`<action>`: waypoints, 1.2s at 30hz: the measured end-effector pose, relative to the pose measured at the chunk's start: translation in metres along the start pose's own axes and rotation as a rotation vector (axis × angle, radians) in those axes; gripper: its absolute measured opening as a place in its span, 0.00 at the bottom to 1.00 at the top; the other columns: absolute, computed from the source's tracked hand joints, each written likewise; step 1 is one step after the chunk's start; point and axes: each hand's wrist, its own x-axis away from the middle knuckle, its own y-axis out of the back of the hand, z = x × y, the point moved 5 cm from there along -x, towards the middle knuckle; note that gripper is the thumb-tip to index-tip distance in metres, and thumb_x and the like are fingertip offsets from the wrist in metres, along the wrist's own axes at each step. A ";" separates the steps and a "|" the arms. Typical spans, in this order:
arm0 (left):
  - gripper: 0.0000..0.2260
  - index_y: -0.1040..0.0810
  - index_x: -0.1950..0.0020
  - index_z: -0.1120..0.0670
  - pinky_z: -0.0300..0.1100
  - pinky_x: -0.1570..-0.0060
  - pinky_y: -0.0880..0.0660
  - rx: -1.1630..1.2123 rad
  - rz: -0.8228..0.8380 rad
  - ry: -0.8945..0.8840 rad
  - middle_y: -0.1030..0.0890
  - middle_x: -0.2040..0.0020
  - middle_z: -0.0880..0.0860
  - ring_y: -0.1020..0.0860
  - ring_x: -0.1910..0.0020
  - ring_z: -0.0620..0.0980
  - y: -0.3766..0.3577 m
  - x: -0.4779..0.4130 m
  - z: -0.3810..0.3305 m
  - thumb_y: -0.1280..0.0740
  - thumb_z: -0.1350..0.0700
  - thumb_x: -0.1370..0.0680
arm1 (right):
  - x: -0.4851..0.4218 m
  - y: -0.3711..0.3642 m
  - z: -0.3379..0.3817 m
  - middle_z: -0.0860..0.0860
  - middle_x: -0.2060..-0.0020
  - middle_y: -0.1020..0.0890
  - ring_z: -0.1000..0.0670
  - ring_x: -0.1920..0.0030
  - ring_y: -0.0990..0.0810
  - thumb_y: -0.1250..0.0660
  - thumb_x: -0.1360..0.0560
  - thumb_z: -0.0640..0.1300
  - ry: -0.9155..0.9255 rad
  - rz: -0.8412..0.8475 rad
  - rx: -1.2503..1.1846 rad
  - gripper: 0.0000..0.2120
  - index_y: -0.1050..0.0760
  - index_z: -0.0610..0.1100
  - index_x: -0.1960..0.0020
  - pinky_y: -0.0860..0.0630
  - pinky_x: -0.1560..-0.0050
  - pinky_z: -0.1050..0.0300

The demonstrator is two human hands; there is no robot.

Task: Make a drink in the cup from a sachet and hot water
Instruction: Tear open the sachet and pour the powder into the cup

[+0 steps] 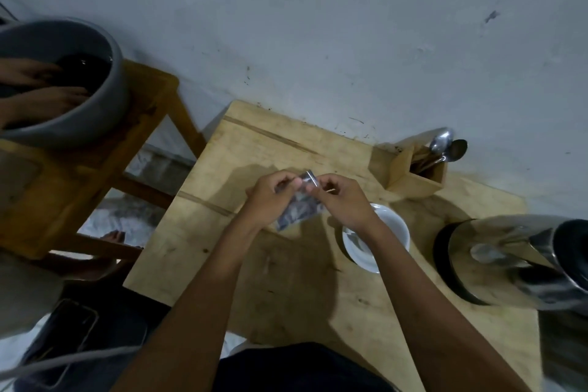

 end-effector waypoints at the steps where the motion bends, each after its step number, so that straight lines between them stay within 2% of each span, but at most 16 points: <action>1: 0.06 0.19 0.55 0.51 0.45 0.50 0.24 0.020 0.020 -0.015 0.17 0.56 0.51 0.21 0.55 0.46 -0.001 0.002 -0.004 0.34 0.53 0.22 | 0.003 0.002 0.002 0.48 0.59 0.16 0.55 0.60 0.20 0.28 0.24 0.46 0.008 -0.023 -0.017 0.09 0.17 0.40 0.51 0.25 0.55 0.62; 4: 0.07 0.19 0.58 0.46 0.51 0.46 0.23 0.025 0.061 -0.033 0.17 0.58 0.47 0.21 0.55 0.46 -0.006 0.009 -0.013 0.36 0.48 0.24 | 0.015 0.008 0.004 0.44 0.60 0.15 0.53 0.61 0.20 0.29 0.24 0.44 0.043 -0.088 -0.035 0.07 0.17 0.40 0.53 0.23 0.55 0.57; 7: 0.14 0.19 0.54 0.47 0.55 0.42 0.23 -0.022 0.045 -0.061 0.15 0.55 0.48 0.18 0.52 0.49 -0.011 0.014 -0.019 0.38 0.41 0.28 | 0.026 0.016 0.008 0.43 0.59 0.15 0.53 0.63 0.19 0.28 0.24 0.45 0.026 -0.076 -0.027 0.08 0.16 0.40 0.54 0.22 0.59 0.58; 13: 0.15 0.19 0.56 0.41 0.59 0.39 0.27 -0.112 0.018 -0.107 0.15 0.57 0.45 0.18 0.52 0.48 -0.014 0.025 -0.032 0.40 0.36 0.30 | 0.038 0.037 0.028 0.52 0.56 0.14 0.57 0.58 0.18 0.29 0.24 0.47 0.119 -0.059 0.102 0.06 0.17 0.50 0.48 0.24 0.57 0.68; 18: 0.12 0.22 0.58 0.37 0.62 0.39 0.28 -0.176 0.010 -0.176 0.18 0.61 0.43 0.19 0.53 0.49 -0.015 0.038 -0.060 0.43 0.36 0.27 | 0.040 0.041 0.043 0.56 0.57 0.15 0.60 0.58 0.18 0.30 0.23 0.45 0.193 -0.044 0.171 0.04 0.17 0.48 0.50 0.23 0.55 0.67; 21: 0.09 0.23 0.60 0.35 0.61 0.37 0.29 -0.164 -0.015 -0.179 0.18 0.62 0.43 0.20 0.54 0.49 -0.014 0.043 -0.068 0.40 0.42 0.24 | 0.042 0.045 0.046 0.55 0.60 0.15 0.57 0.59 0.17 0.28 0.25 0.44 0.211 -0.042 0.165 0.03 0.17 0.49 0.51 0.20 0.53 0.59; 24: 0.12 0.24 0.63 0.33 0.61 0.39 0.29 -0.205 -0.041 -0.216 0.22 0.67 0.45 0.24 0.62 0.45 -0.012 0.048 -0.073 0.39 0.46 0.22 | 0.045 0.051 0.052 0.54 0.62 0.16 0.55 0.62 0.18 0.26 0.27 0.48 0.205 0.008 0.239 0.04 0.17 0.49 0.52 0.20 0.55 0.55; 26: 0.12 0.24 0.64 0.35 0.60 0.40 0.29 -0.228 -0.038 -0.244 0.24 0.69 0.46 0.27 0.65 0.44 -0.013 0.051 -0.077 0.39 0.48 0.21 | 0.048 0.056 0.058 0.54 0.61 0.15 0.54 0.59 0.17 0.27 0.26 0.50 0.231 0.036 0.336 0.05 0.16 0.50 0.53 0.19 0.53 0.53; 29: 0.10 0.22 0.58 0.43 0.56 0.39 0.33 -0.258 -0.021 -0.250 0.26 0.71 0.47 0.28 0.67 0.44 -0.017 0.054 -0.082 0.40 0.49 0.20 | 0.050 0.059 0.065 0.54 0.59 0.14 0.52 0.56 0.17 0.28 0.25 0.49 0.255 0.065 0.466 0.04 0.17 0.50 0.53 0.19 0.48 0.47; 32: 0.11 0.21 0.54 0.47 0.51 0.37 0.37 -0.277 -0.015 -0.258 0.18 0.61 0.53 0.23 0.58 0.49 -0.021 0.059 -0.087 0.42 0.49 0.19 | 0.051 0.061 0.068 0.54 0.60 0.15 0.52 0.56 0.17 0.29 0.25 0.48 0.261 0.068 0.548 0.03 0.17 0.50 0.54 0.20 0.48 0.45; 36: 0.11 0.21 0.54 0.43 0.49 0.36 0.40 -0.275 -0.012 -0.232 0.16 0.56 0.47 0.24 0.48 0.49 -0.023 0.059 -0.085 0.43 0.47 0.20 | 0.053 0.062 0.072 0.57 0.60 0.15 0.55 0.57 0.17 0.29 0.26 0.50 0.273 0.067 0.610 0.03 0.18 0.52 0.55 0.19 0.50 0.46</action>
